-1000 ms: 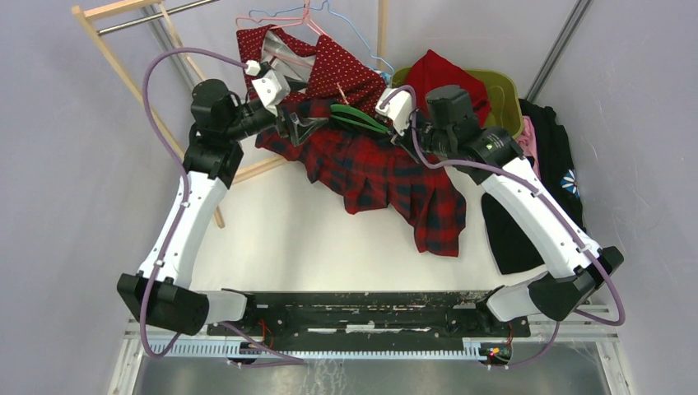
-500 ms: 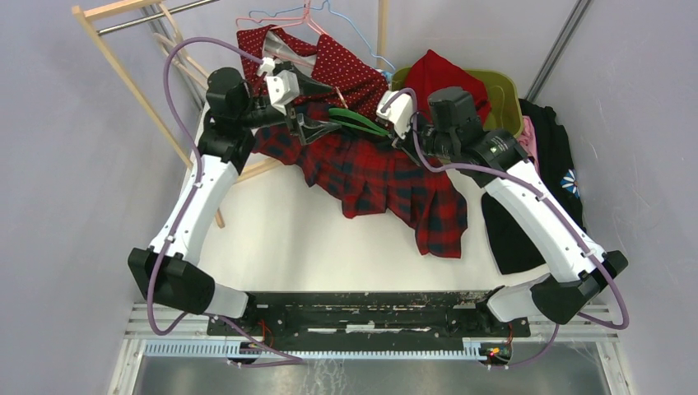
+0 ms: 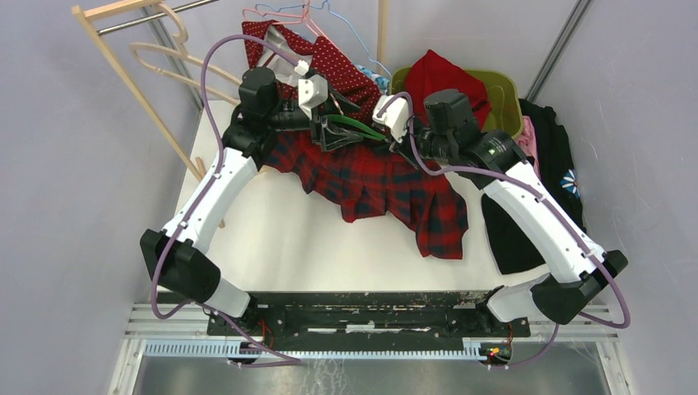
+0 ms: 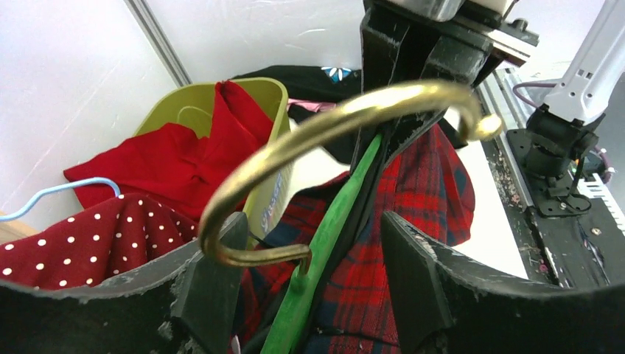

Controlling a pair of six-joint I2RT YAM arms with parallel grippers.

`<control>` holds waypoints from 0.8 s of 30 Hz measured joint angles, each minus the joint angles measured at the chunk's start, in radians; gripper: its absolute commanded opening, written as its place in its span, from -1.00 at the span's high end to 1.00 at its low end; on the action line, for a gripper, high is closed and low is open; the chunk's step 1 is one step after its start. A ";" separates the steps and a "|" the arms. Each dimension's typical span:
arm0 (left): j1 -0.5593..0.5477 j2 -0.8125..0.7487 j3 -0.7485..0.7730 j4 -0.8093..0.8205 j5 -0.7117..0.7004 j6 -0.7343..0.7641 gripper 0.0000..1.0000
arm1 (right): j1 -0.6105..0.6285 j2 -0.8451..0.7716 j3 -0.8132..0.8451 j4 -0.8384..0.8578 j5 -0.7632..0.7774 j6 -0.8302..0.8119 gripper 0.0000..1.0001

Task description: Remove the skirt from the hanger

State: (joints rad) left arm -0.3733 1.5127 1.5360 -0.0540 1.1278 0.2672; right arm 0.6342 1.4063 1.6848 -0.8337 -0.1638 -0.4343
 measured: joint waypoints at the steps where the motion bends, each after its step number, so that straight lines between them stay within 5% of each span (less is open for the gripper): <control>1: 0.000 0.000 0.000 -0.014 0.000 0.003 -0.39 | 0.000 0.000 0.000 0.000 0.000 0.000 0.98; 8: 0.000 -0.001 -0.006 -0.080 -0.024 0.032 -0.10 | 0.007 0.000 0.016 -0.015 0.002 -0.005 0.98; 12: 0.000 -0.001 -0.021 -0.079 -0.035 0.047 0.90 | 0.009 0.000 0.017 -0.026 0.003 -0.008 0.98; 24: -0.064 0.041 0.035 -0.122 -0.226 0.003 0.94 | 0.003 0.000 0.021 -0.053 0.064 -0.008 0.98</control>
State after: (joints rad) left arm -0.4370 1.5536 1.5711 -0.1757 0.9020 0.2707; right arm 0.6369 1.4067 1.7054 -0.8871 -0.1001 -0.4419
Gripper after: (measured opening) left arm 0.484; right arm 0.136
